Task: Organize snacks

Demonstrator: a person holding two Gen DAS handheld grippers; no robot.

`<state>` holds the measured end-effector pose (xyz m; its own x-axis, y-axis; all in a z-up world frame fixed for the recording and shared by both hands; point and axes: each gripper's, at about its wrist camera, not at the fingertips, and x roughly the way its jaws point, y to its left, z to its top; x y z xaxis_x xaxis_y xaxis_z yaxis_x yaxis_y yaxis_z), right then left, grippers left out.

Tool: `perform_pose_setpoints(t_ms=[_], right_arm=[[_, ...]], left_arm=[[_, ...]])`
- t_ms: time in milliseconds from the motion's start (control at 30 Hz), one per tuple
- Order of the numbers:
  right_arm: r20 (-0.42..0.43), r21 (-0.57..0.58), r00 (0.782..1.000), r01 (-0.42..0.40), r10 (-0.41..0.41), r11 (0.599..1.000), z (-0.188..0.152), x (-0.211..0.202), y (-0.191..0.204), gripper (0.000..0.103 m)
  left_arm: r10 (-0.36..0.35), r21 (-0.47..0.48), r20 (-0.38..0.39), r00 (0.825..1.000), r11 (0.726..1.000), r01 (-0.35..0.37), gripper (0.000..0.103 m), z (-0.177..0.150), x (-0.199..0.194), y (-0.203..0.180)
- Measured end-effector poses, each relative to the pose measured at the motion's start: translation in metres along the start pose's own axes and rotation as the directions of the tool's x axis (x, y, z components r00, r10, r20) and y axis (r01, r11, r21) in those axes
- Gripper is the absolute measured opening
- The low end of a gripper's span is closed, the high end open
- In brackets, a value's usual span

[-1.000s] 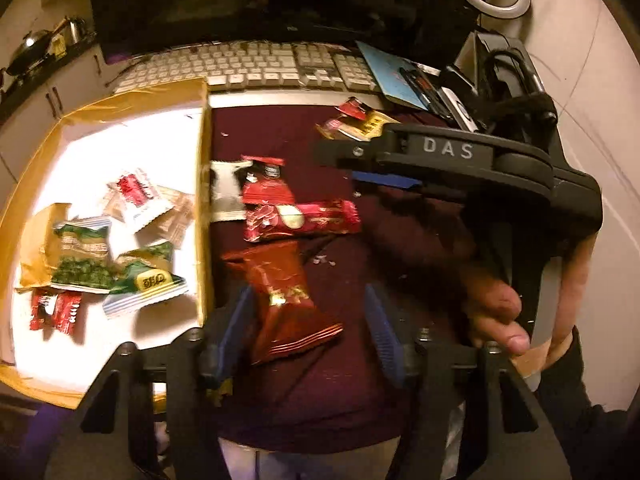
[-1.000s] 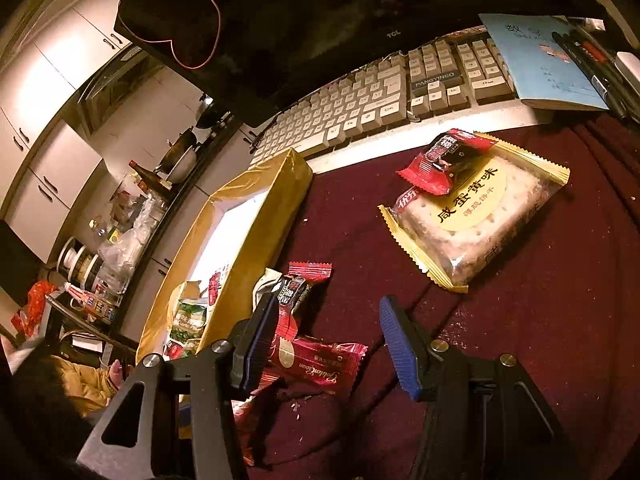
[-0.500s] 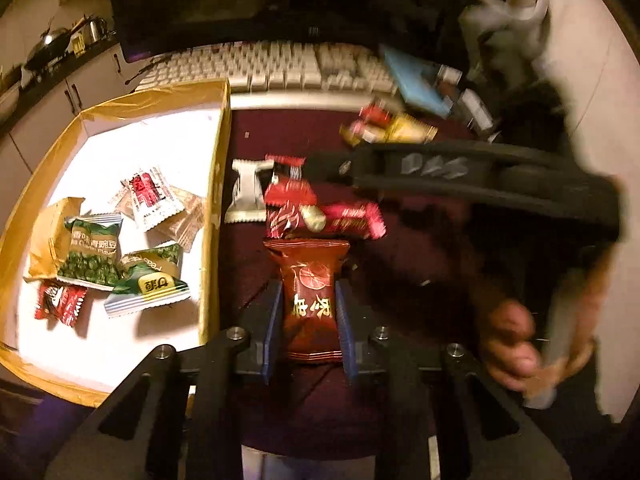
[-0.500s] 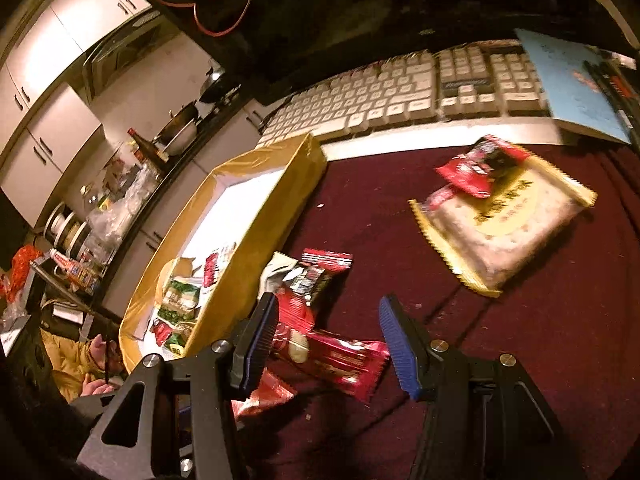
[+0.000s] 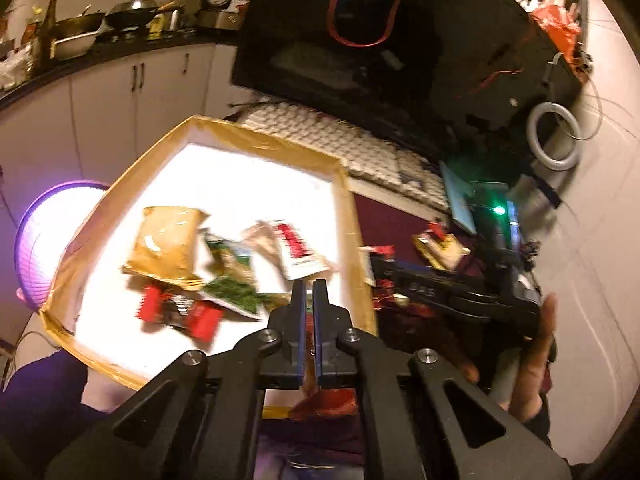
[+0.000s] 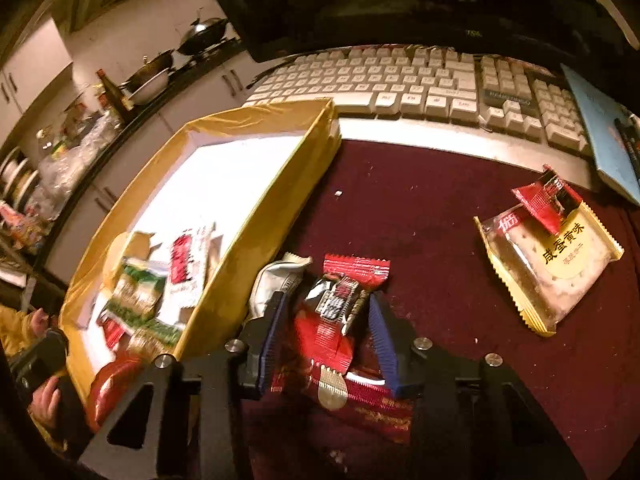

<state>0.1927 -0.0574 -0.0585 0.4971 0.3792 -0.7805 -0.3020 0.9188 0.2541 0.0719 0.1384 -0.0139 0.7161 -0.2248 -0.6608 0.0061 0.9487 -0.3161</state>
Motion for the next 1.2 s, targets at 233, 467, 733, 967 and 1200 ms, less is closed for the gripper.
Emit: perform_pose_setpoints(t_ms=[233, 467, 733, 967, 1200], right_arm=[[0.049, -0.030, 0.995, 0.089, -0.087, 0.996, -0.009, -0.001, 0.009, 0.026], [0.144, 0.055, 0.990, 0.004, -0.012, 0.998, -0.017, -0.026, -0.012, 0.026], [0.217, -0.017, 0.961, -0.171, 0.170, 0.985, -0.011, -0.058, 0.005, 0.026], [0.135, -0.151, 0.946, -0.275, 0.295, 0.950, 0.002, -0.038, 0.063, 0.026], [0.046, -0.157, 0.953, -0.289, 0.299, 0.944, -0.004, -0.007, 0.090, 0.032]], left_arm=[[-0.058, -0.032, -0.036, 0.998, 0.998, 0.057, 0.001, -0.004, 0.012, 0.011], [-0.124, -0.009, -0.067, 0.990, 0.992, 0.123, 0.015, -0.010, 0.008, -0.005], [0.076, 0.121, -0.061, 0.995, 0.990, -0.069, 0.044, -0.021, 0.023, -0.024], [0.140, 0.047, -0.061, 0.988, 0.989, -0.138, 0.034, -0.017, 0.031, 0.013], [0.100, -0.008, -0.018, 0.995, 0.995, -0.100, 0.034, -0.018, 0.016, 0.023]])
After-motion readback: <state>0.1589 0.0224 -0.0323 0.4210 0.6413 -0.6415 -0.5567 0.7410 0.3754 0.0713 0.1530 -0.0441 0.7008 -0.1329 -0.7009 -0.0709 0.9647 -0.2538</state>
